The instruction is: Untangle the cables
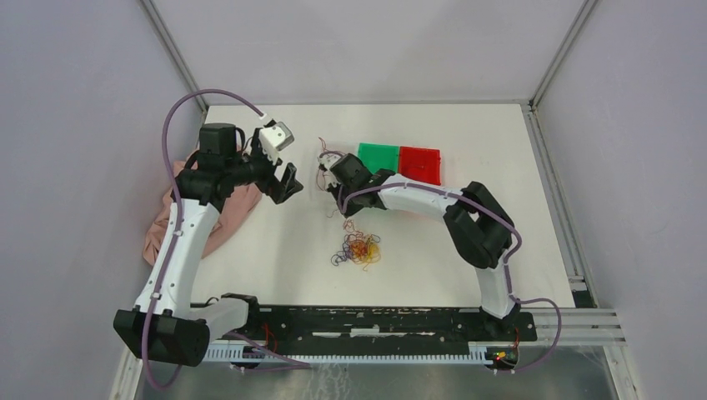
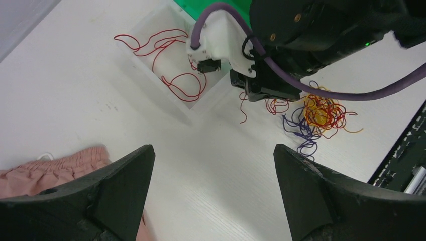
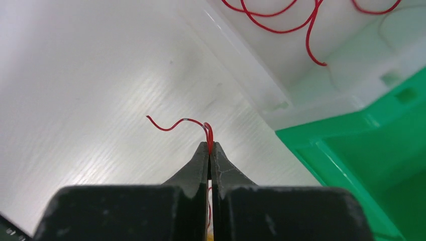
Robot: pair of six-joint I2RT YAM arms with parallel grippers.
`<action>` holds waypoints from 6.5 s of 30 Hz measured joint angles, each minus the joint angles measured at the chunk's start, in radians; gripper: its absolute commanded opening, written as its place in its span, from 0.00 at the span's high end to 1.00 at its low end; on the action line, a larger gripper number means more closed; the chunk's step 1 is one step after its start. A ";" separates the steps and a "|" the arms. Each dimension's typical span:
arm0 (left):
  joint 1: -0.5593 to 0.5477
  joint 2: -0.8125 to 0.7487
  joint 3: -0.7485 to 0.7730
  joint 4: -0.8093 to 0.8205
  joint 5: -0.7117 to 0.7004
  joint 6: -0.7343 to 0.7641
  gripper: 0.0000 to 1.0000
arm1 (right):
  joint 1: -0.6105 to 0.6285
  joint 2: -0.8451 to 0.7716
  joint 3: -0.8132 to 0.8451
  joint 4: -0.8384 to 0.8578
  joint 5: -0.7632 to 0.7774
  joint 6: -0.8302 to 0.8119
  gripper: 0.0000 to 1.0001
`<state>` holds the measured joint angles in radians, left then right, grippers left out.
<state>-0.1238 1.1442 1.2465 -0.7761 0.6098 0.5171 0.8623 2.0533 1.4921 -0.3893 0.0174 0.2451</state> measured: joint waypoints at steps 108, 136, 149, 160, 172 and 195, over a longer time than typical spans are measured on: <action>-0.075 -0.195 -0.013 0.727 0.416 -0.816 0.94 | 0.159 -0.345 -0.378 1.168 -0.410 0.521 0.66; -0.075 -0.035 0.358 0.751 0.338 -0.760 0.96 | 0.149 -0.434 -0.692 1.120 -0.345 0.529 0.54; -0.090 0.040 0.068 0.650 0.218 -0.465 0.96 | -0.020 -0.870 -0.658 0.462 0.246 0.377 0.50; -0.139 0.335 0.068 0.690 0.044 -0.197 0.97 | -0.086 -1.027 -0.734 0.297 0.463 0.378 0.51; -0.221 0.568 0.079 0.763 -0.100 0.066 0.80 | -0.100 -1.031 -0.792 0.322 0.467 0.373 0.53; -0.193 0.605 0.097 0.489 -0.139 0.214 0.24 | -0.123 -1.086 -0.797 0.311 0.447 0.334 0.49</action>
<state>-0.3164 1.7489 1.3437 -0.2867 0.4706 0.7311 0.7391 0.9668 0.6956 -0.0784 0.4641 0.5789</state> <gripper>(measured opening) 0.709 0.496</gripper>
